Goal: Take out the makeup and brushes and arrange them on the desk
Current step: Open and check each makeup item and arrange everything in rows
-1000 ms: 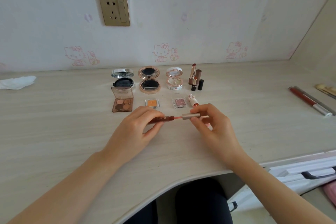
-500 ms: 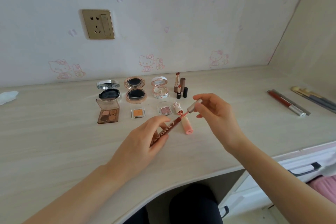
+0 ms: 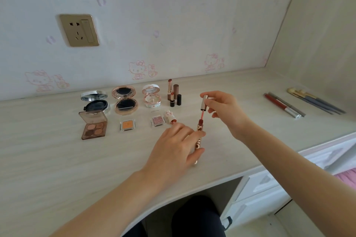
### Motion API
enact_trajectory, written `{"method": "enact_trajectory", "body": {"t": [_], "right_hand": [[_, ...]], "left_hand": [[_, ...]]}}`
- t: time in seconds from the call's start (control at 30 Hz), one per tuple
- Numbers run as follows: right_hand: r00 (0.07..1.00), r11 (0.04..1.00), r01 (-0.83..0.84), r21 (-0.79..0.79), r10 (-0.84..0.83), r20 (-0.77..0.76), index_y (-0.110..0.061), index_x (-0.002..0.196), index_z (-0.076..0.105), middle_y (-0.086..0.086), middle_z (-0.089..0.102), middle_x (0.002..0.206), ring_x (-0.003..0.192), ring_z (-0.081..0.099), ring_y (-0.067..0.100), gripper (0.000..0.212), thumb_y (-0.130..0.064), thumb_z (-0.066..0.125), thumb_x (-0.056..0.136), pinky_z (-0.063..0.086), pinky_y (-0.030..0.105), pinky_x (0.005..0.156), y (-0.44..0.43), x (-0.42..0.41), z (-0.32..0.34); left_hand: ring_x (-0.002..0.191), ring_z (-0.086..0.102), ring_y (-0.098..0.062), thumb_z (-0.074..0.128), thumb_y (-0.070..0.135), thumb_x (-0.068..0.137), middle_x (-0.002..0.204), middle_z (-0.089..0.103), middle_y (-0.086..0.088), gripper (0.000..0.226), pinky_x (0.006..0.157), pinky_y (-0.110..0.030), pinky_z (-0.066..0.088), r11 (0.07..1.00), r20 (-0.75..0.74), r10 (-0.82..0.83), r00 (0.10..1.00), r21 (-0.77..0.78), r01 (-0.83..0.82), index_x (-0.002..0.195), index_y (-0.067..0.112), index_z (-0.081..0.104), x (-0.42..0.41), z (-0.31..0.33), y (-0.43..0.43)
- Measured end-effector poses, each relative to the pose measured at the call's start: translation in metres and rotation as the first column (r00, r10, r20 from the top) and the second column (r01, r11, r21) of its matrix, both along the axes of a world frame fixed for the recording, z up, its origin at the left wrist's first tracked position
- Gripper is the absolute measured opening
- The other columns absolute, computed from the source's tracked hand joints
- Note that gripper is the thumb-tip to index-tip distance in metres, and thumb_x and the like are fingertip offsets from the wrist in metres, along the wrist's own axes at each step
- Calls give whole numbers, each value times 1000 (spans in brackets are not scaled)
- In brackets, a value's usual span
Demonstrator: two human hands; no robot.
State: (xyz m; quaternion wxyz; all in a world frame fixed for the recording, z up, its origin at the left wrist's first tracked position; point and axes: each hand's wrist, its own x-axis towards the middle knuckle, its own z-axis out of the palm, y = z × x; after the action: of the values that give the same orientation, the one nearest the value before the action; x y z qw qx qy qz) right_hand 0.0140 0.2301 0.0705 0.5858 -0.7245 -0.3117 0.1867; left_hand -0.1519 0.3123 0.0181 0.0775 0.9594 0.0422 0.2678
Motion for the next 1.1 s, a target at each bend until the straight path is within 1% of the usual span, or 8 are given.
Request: {"method": "enact_trajectory", "body": {"t": [0.27,0.4,0.57,0.63,0.8,0.87,0.93,1.1], "right_hand": [[998,994,-36,-108,41,52,-20,106,68,-5,60,77,66,45,10,20,-17,53,93,42,23,64,21,17,2],[994,983,-76,-165,87,60,-19,107,68,-6,60,77,64,47,7,21,-17,53,93,42,21,63,33,19,0],[986,961,-123,-249,147,80,-17,110,67,-6,61,75,65,47,7,20,-20,55,93,41,21,61,50,19,-4],[984,958,-124,-259,152,90,-16,108,66,-5,62,75,66,47,9,20,-20,56,92,41,21,62,56,21,-5],[961,925,-154,-348,222,162,-17,103,69,-5,67,83,81,55,9,18,-24,61,89,41,23,74,74,24,-11],[952,914,-152,-377,238,192,-16,104,70,-3,67,87,90,57,13,20,-24,62,88,41,24,78,80,24,-15],[937,906,-144,-397,254,238,-14,106,70,-2,65,92,94,58,15,21,-23,61,89,41,23,75,84,23,-18],[894,891,-112,-440,284,347,-15,104,71,-6,63,85,86,57,11,20,-24,63,87,39,14,64,90,21,-26]], "left_hand": [[119,42,-15,43,62,87,120,58,9,60,101,-34,38,1000,-82,-1,997,28,3,134,25,51,6,-3,2],[122,40,-13,45,68,83,123,57,9,67,106,-33,34,1000,-113,2,994,29,1,135,26,50,5,-6,8],[112,47,-17,50,65,81,106,62,6,59,100,-29,32,995,-21,26,999,94,-24,120,22,64,9,-10,13],[108,49,-18,54,61,81,103,60,5,54,96,-29,37,995,18,18,1000,99,-20,115,21,67,10,-9,14],[125,46,-17,57,56,83,119,60,3,47,107,-34,36,998,18,-5,1000,70,4,110,19,70,12,-15,17],[126,47,-16,57,54,84,118,63,4,45,109,-35,36,998,20,-12,1000,66,11,108,18,70,13,-18,18],[124,49,-16,57,53,84,115,65,5,45,108,-36,38,999,20,-14,1000,46,13,107,18,71,13,-20,18],[122,49,-14,56,54,84,114,66,5,46,107,-32,37,1000,-13,2,1000,11,-2,109,18,71,12,-19,19]]}}
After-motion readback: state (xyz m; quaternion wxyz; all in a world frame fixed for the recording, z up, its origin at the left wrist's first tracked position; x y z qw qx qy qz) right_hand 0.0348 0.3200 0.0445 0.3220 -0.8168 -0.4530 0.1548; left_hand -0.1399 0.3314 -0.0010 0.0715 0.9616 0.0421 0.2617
